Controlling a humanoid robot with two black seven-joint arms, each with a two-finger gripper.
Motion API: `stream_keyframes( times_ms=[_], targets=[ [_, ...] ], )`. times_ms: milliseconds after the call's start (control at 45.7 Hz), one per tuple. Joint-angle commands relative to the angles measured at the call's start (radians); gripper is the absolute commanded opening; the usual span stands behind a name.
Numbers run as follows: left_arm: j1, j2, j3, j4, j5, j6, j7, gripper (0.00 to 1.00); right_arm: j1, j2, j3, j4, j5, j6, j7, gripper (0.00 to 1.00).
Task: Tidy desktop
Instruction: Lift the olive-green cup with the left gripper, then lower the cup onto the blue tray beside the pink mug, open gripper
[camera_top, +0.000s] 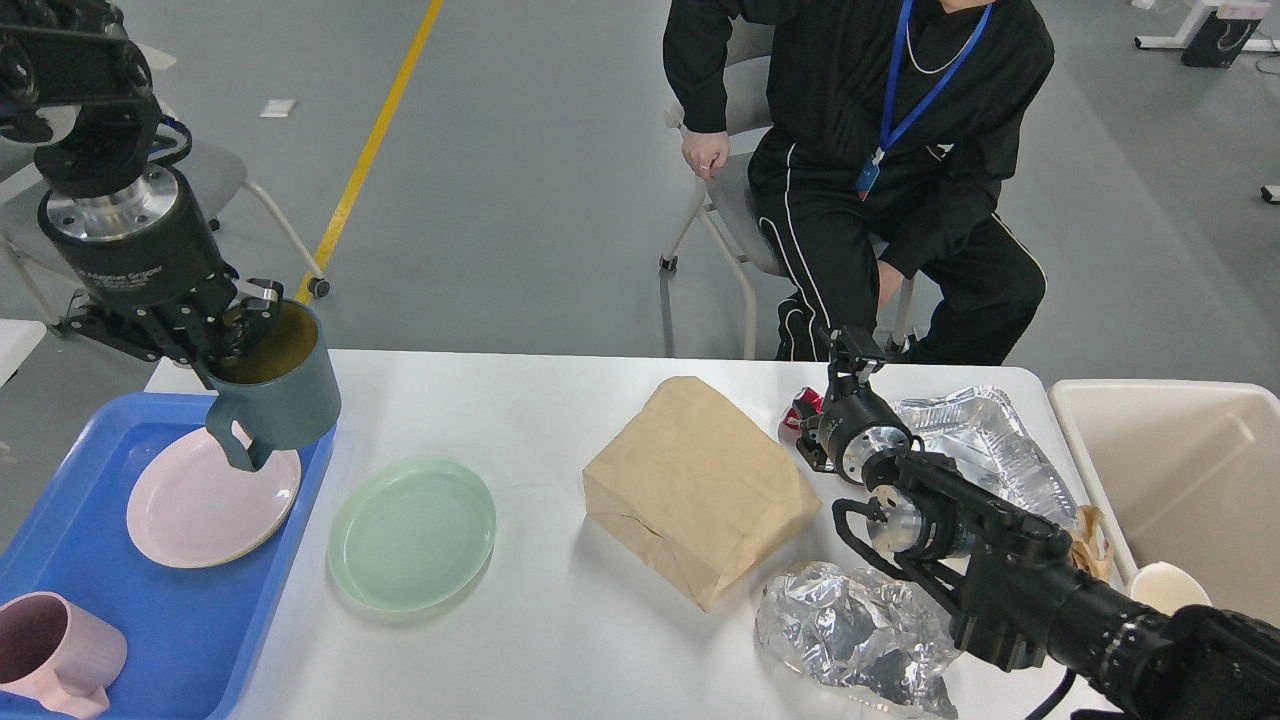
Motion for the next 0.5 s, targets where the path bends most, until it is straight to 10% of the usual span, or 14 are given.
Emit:
stream_keyframes(
  times_ms=[0,482],
  targets=[
    [0.125,0.103,0.003,0.069,-0.001,0.0,0.0,0.0,0.0,0.0,-0.001,0.0,0.001,0.0,0.0,1.0],
    [0.564,0.214,-0.017,0.275,-0.003,0.0,-0.002,0.0,0.0,0.0,-0.001,0.0,0.001,0.0,0.0,1.0]
  ],
)
